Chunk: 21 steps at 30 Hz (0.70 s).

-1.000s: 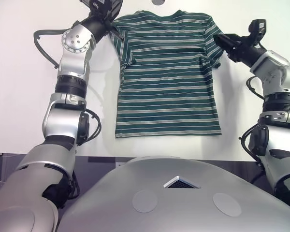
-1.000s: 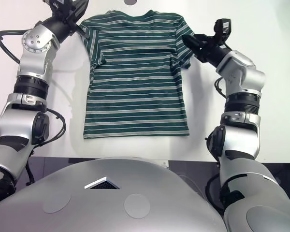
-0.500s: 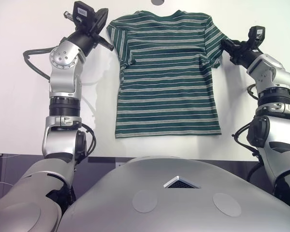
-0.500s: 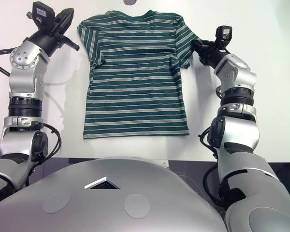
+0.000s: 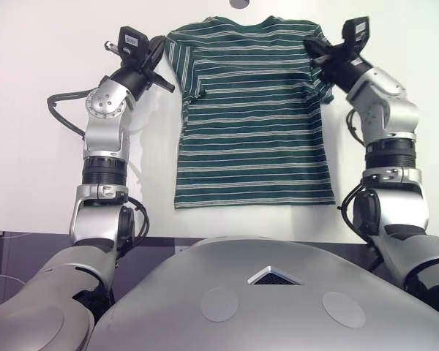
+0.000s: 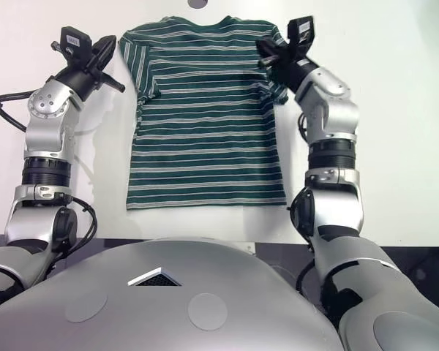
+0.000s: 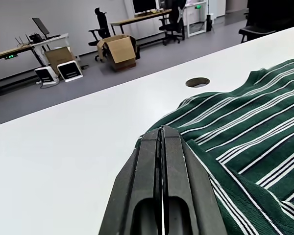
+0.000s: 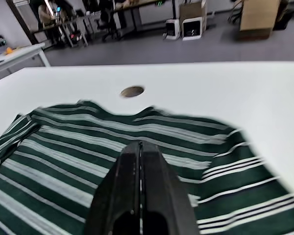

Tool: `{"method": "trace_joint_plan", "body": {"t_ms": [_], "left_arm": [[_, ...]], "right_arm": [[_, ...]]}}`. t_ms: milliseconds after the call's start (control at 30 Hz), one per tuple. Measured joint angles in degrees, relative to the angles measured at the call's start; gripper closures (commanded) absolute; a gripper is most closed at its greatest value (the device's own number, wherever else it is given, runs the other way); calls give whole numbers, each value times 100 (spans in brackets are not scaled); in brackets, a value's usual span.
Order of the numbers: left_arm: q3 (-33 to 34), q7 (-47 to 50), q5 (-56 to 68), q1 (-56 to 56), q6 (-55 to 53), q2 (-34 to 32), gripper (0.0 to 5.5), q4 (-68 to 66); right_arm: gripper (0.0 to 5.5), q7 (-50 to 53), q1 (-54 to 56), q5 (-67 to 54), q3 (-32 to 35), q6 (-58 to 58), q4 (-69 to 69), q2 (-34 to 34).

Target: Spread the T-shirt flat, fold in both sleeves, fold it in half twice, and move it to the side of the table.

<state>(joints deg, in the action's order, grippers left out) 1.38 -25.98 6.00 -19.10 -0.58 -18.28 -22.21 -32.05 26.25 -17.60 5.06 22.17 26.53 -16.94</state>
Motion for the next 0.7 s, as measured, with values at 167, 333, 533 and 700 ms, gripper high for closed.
{"method": "trace_joint_plan", "body": {"t_ms": [167,333,533,700], "left_arm": [[-6,4,-7,32,3,3,550,-4],[-13,54,-9,24,22,50,550,-56],[-40,57,-11,-104,112,113,550,-236],[-43,49,-10,-205,202,112,550,-371]], "right_arm": [[441,484,7,207,378,-11,374,-437],[362,452,45,375,505,-162,1079,-839],[429,-23,601,200,718,-386,2479,-815],[526,-362,711,135,784,-513,2806,-709]]}}
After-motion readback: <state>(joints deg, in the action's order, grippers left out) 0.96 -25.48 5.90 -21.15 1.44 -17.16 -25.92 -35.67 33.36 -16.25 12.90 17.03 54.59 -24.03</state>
